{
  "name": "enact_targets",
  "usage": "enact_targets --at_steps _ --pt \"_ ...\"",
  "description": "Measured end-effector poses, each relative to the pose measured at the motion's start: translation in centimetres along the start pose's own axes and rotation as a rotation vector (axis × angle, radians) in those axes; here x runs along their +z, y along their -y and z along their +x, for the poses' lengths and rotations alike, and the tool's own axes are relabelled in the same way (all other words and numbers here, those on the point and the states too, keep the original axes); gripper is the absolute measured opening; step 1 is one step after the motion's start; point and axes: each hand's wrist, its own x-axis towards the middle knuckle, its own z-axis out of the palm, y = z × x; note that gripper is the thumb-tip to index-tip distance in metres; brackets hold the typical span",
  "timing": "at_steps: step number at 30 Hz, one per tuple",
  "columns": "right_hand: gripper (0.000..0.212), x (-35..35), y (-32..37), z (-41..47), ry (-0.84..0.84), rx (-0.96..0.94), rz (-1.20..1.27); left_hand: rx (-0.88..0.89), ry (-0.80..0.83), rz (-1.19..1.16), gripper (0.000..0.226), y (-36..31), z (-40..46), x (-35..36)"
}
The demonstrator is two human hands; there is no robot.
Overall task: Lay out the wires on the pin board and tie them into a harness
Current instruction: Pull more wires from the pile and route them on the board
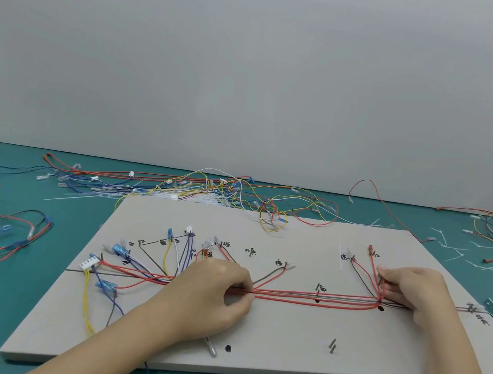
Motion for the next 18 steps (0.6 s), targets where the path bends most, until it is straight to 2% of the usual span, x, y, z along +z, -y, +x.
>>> enact_targets --at_steps 3,6,14,18 --pt "0.007 -0.2 0.7 -0.2 0.012 0.062 0.017 -0.002 -0.009 0.007 0.024 0.0 0.0 0.1" --pt "0.008 -0.4 0.7 -0.1 0.014 0.079 0.026 -0.012 -0.010 0.002 0.025 0.1 0.0 0.1" --pt "0.017 -0.5 -0.3 -0.5 0.036 -0.066 -0.067 -0.014 0.010 -0.024 0.024 0.2 0.0 -0.1" --pt "0.020 -0.3 -0.6 -0.7 -0.017 -0.125 -0.106 -0.011 0.009 -0.020 0.025 0.2 -0.1 0.0"
